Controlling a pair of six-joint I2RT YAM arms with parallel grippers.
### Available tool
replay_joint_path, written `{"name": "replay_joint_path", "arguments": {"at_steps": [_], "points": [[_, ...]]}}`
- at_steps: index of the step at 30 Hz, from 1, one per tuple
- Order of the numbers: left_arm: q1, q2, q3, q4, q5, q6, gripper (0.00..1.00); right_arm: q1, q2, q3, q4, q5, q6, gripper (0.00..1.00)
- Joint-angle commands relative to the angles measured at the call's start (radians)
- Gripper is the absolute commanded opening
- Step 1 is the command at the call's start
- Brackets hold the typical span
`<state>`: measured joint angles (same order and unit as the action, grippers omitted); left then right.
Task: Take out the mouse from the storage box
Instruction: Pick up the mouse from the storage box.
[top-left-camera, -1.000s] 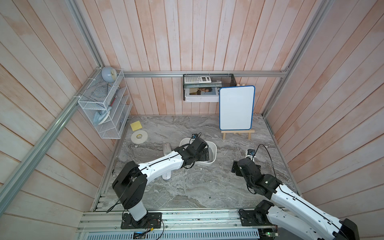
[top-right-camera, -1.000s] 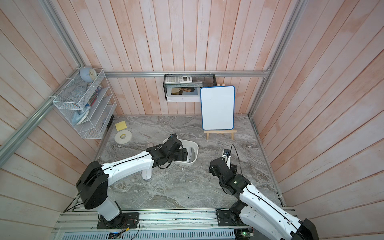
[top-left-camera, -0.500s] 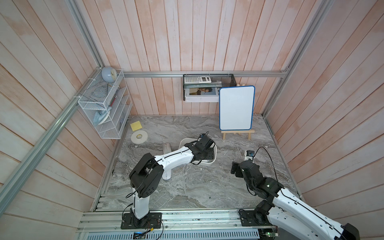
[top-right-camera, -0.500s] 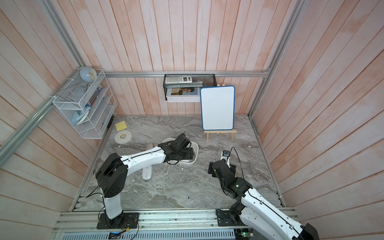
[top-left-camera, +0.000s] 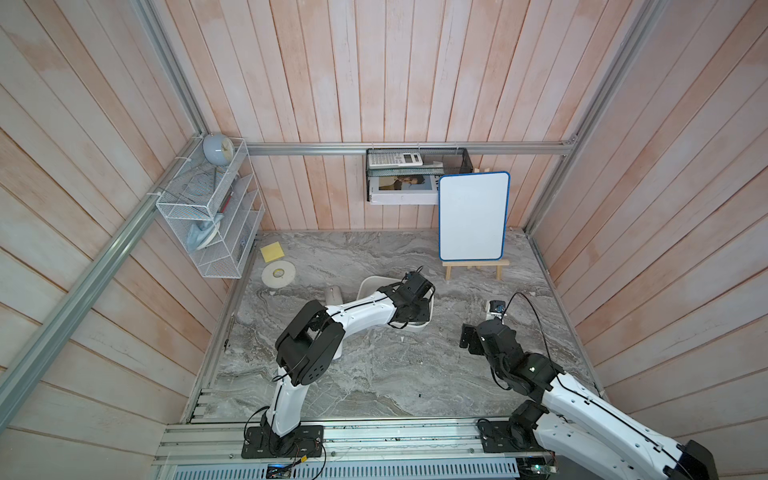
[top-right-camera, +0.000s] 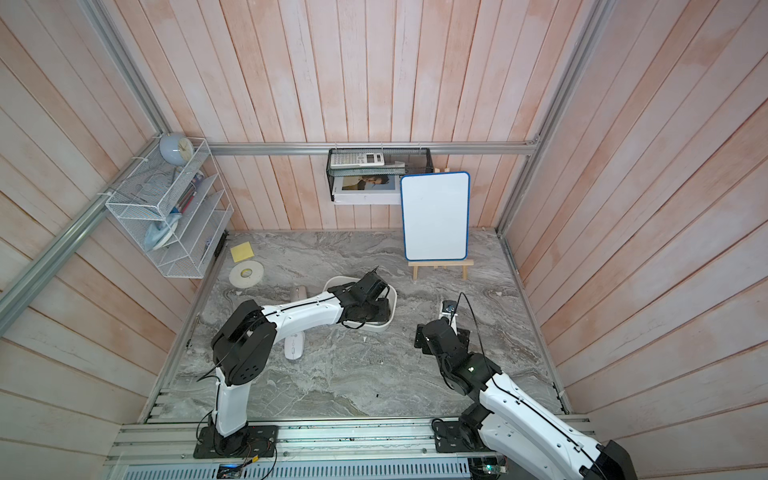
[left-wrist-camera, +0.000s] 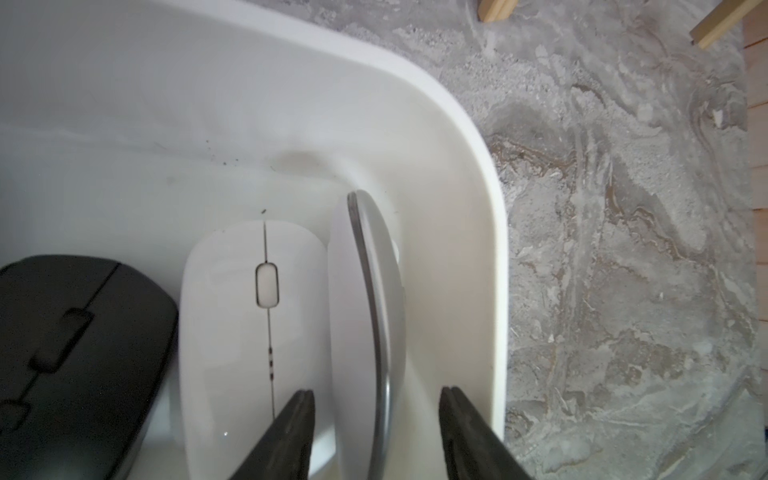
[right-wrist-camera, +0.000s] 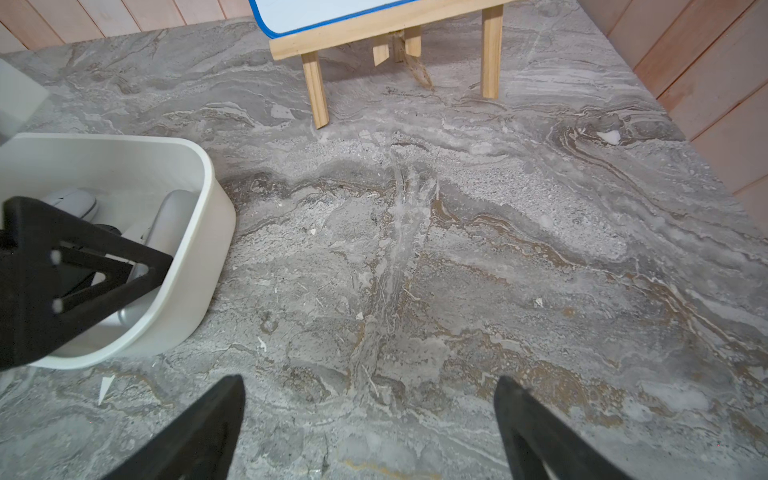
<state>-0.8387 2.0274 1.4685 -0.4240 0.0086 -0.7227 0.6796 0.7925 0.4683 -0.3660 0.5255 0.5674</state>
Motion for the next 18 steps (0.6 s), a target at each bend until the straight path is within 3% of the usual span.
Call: {"name": "replay_joint_path", "arguments": {"at_steps": [1, 18], "points": [[0.01, 0.032, 0.026, 0.02, 0.017, 0.004, 0.5, -0.004, 0.019, 0.008, 0.006, -0.002, -0.014, 0.97], [0.023, 0.102, 0.058, 0.024, 0.03, 0.0, 0.36, -0.003, 0.031, 0.012, 0.006, 0.003, -0.009, 0.97]]}}
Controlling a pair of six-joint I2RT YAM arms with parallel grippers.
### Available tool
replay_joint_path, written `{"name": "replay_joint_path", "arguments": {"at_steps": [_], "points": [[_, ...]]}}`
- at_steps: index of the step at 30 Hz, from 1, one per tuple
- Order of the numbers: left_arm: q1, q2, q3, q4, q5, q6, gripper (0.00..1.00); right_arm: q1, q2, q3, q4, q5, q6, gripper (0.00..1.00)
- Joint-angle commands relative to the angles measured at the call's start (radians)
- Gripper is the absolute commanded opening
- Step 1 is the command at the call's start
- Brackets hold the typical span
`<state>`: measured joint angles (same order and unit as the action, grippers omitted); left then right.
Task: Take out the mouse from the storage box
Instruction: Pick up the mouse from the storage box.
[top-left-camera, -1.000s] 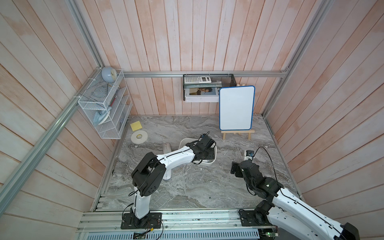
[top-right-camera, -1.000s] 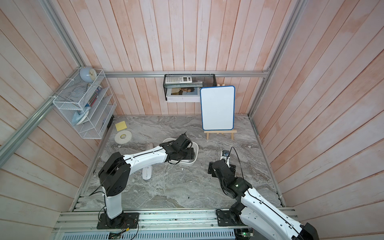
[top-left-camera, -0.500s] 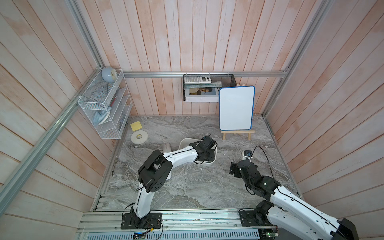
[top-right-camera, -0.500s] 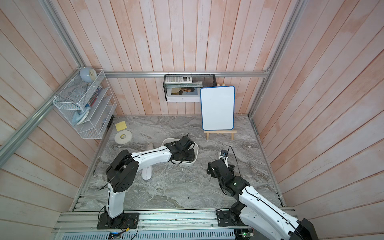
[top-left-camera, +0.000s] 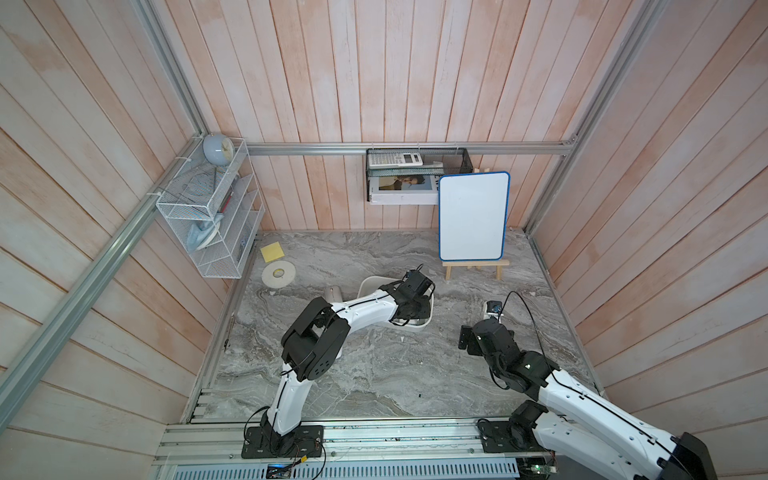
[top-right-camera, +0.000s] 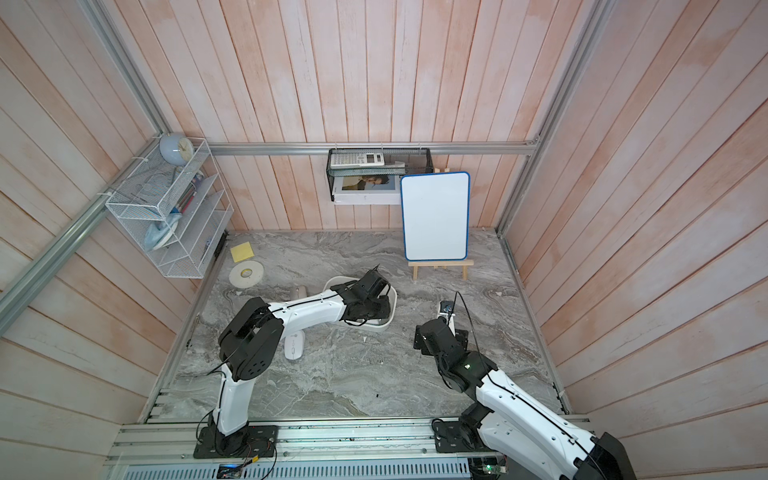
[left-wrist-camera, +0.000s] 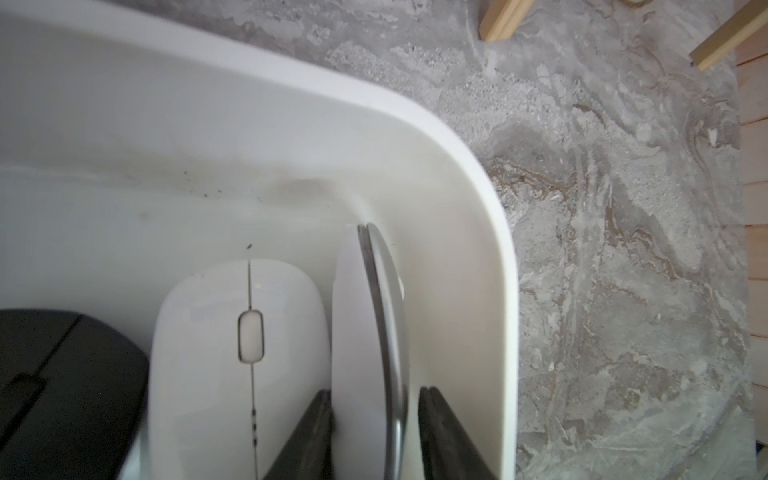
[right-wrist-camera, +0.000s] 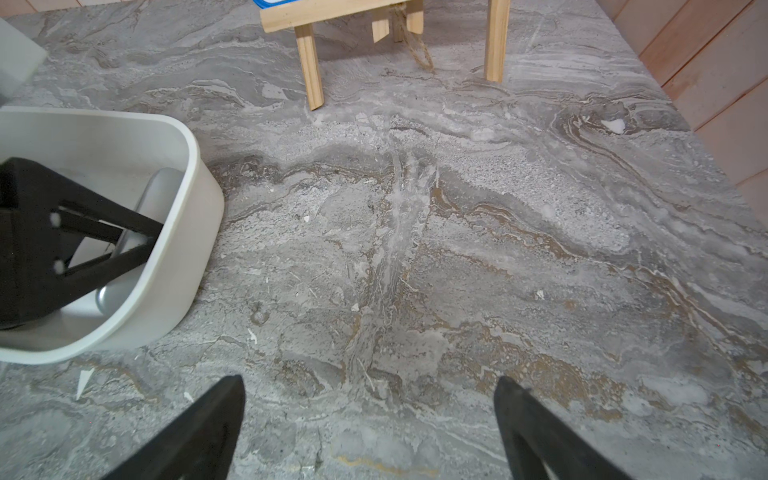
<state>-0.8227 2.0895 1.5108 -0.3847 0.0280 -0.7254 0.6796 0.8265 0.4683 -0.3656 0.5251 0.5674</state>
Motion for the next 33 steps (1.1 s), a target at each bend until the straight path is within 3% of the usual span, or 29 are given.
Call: {"name": "replay_joint_path", "arguments": {"at_steps": [1, 19, 33], "points": [[0.007, 0.044, 0.019, -0.016, 0.011, 0.001, 0.35, -0.004, -0.007, 0.01, 0.006, 0.004, -0.011, 0.98], [-0.002, 0.016, 0.037, -0.025, -0.018, -0.008, 0.17, -0.003, -0.066, -0.015, 0.012, 0.004, -0.012, 0.98], [-0.012, -0.122, -0.022, 0.005, -0.061, -0.018, 0.14, -0.004, -0.078, -0.02, 0.015, 0.005, -0.011, 0.98]]}}
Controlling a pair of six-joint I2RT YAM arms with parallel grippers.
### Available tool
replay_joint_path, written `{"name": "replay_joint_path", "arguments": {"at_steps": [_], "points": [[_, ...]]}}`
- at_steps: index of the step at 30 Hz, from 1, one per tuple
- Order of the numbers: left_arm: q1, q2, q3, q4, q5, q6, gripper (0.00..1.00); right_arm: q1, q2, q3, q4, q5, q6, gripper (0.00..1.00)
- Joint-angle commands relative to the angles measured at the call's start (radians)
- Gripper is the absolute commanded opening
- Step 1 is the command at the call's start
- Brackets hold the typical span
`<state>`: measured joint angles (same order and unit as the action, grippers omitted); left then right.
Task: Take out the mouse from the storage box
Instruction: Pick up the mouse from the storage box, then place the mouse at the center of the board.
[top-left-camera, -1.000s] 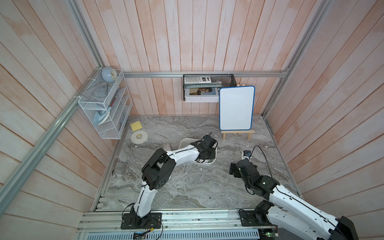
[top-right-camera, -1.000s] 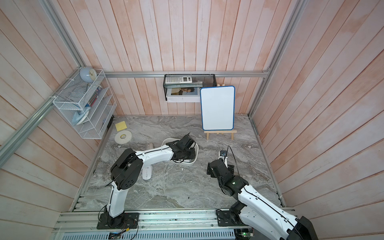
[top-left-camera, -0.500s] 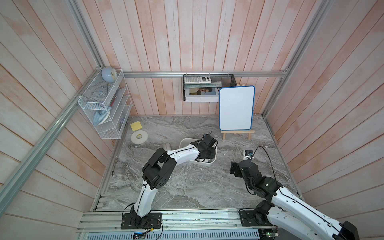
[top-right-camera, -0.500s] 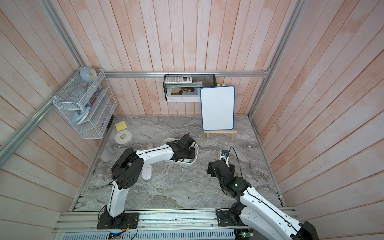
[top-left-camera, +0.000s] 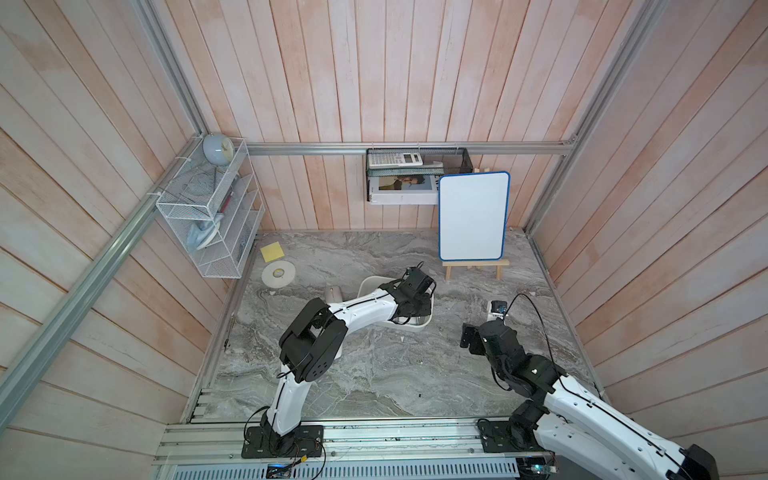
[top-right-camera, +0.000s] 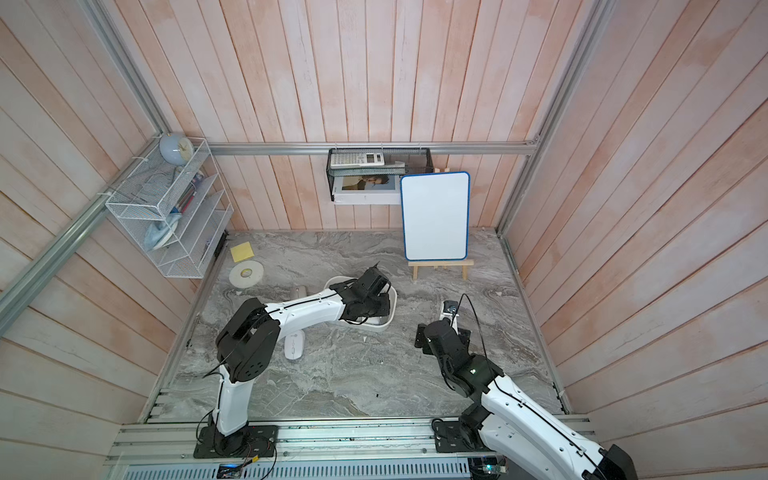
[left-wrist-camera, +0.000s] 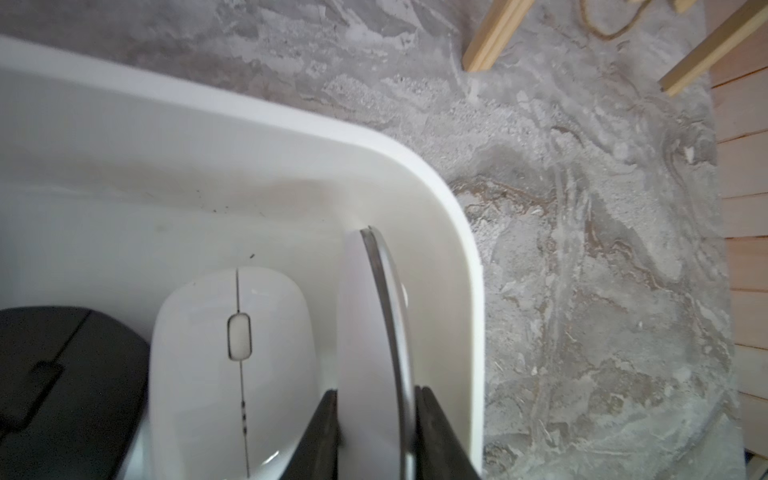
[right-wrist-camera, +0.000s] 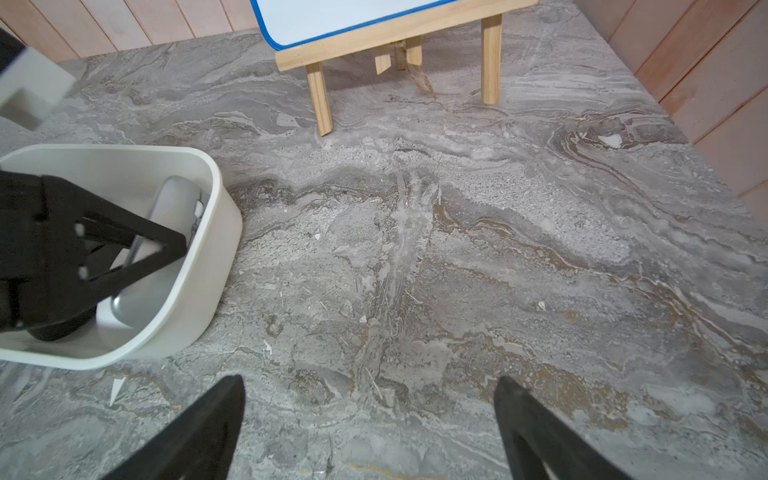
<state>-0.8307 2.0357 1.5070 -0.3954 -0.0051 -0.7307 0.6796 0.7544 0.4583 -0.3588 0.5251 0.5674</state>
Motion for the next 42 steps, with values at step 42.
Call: {"name": "replay_joint_path", "arguments": {"at_steps": [42], "points": [[-0.005, -0.917, -0.852, 0.087, -0.012, -0.2, 0.11, -0.004, 0.025, -0.002, 0.014, 0.0, -0.011, 0.98]]}}
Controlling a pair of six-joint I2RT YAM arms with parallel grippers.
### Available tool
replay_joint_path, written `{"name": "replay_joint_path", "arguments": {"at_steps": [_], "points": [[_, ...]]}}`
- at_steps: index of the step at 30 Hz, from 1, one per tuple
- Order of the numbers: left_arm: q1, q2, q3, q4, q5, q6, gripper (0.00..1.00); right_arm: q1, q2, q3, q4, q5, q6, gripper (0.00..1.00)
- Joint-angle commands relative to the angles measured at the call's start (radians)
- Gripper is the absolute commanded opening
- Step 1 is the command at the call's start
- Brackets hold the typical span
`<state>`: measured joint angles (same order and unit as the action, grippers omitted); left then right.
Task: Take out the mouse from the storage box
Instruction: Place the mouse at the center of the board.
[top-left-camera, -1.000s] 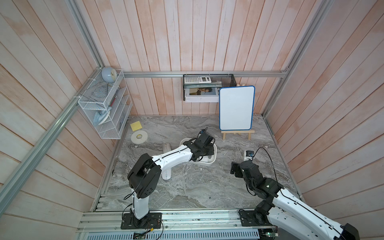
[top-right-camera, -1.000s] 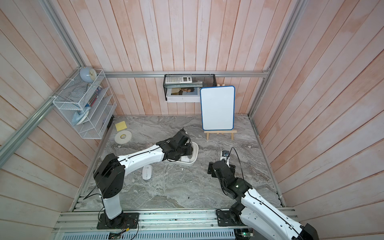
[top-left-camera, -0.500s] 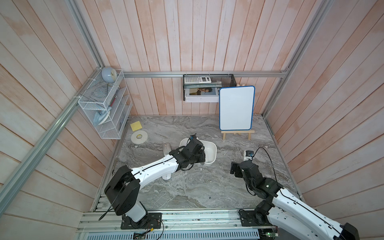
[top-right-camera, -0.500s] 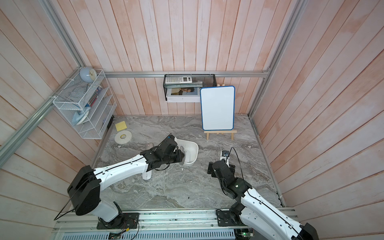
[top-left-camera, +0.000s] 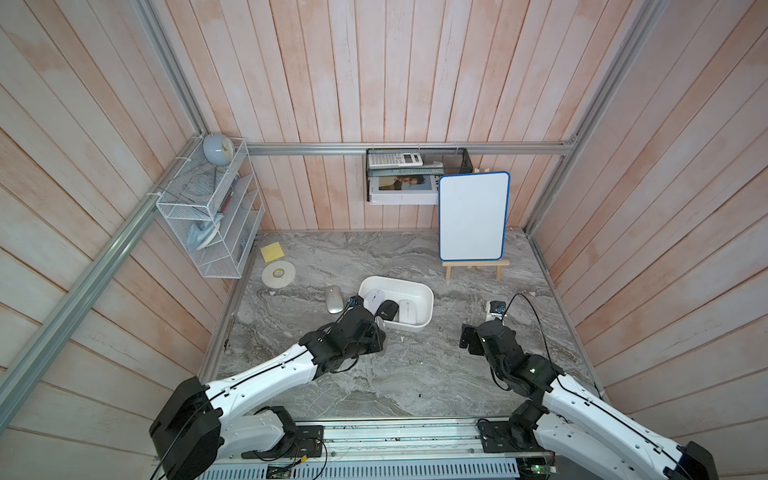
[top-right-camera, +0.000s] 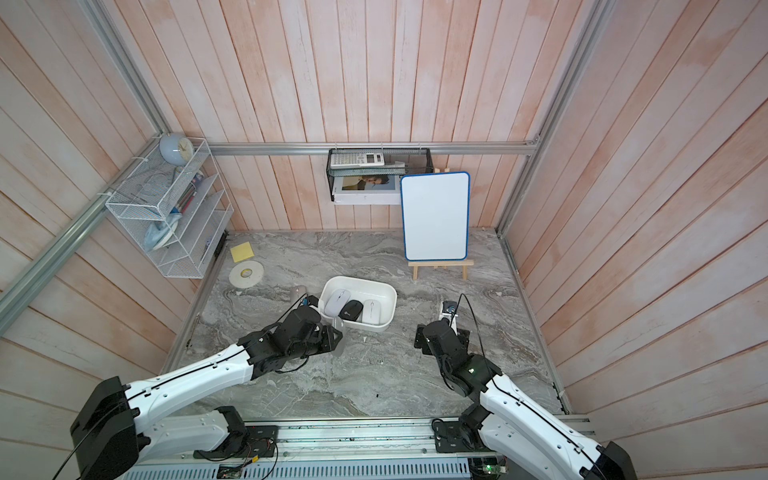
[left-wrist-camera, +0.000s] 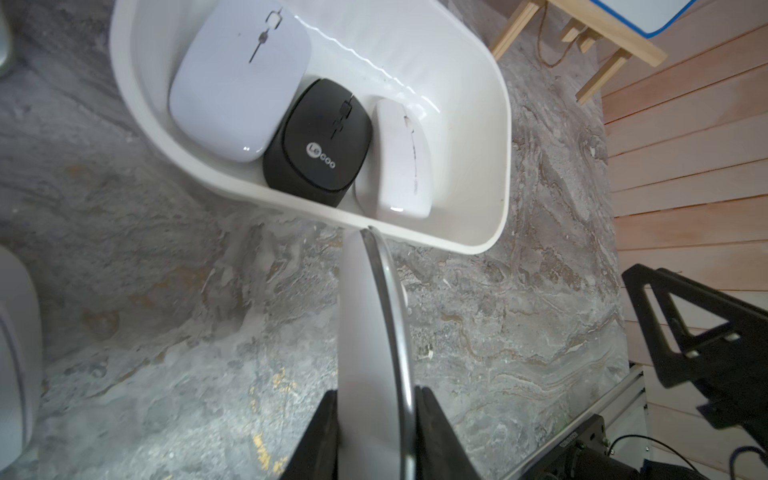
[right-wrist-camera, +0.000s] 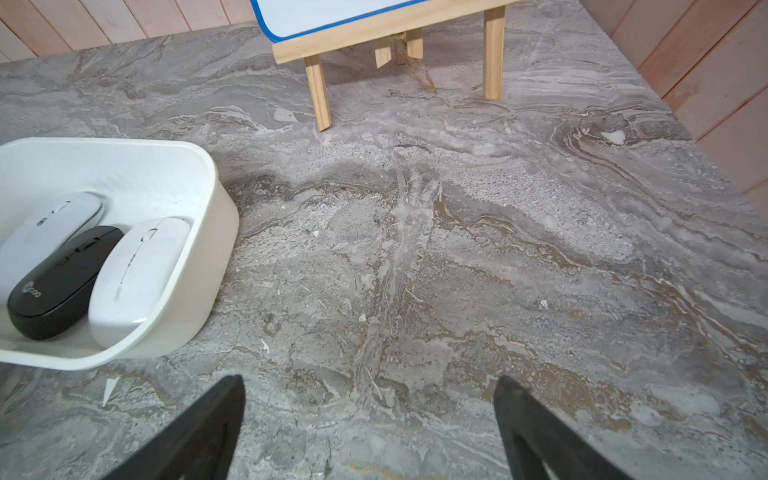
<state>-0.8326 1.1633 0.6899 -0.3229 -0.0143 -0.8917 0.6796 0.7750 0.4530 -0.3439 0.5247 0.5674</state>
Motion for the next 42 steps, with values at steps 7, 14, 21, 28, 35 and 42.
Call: {"name": "replay_joint_path", "arguments": {"at_steps": [7, 14, 21, 28, 35, 42], "points": [[0.008, -0.134, -0.17, 0.031, 0.014, -0.103, 0.11, -0.003, 0.009, 0.005, 0.0, -0.002, -0.011, 0.98], [0.03, -0.147, -0.297, 0.152, 0.045, -0.169, 0.11, -0.004, 0.01, 0.005, 0.002, -0.003, -0.011, 0.98], [0.049, -0.105, -0.334, 0.23, 0.069, -0.18, 0.11, -0.004, 0.012, 0.004, 0.002, -0.006, -0.011, 0.98], [0.068, -0.058, -0.367, 0.278, 0.084, -0.187, 0.11, -0.003, 0.008, 0.003, 0.001, -0.006, -0.012, 0.97], [0.103, -0.055, -0.401, 0.281, 0.08, -0.204, 0.18, -0.004, 0.01, 0.003, 0.002, -0.009, -0.012, 0.97], [0.134, -0.074, -0.41, 0.223, 0.061, -0.204, 0.26, -0.004, 0.017, 0.007, 0.002, -0.009, -0.011, 0.97]]}}
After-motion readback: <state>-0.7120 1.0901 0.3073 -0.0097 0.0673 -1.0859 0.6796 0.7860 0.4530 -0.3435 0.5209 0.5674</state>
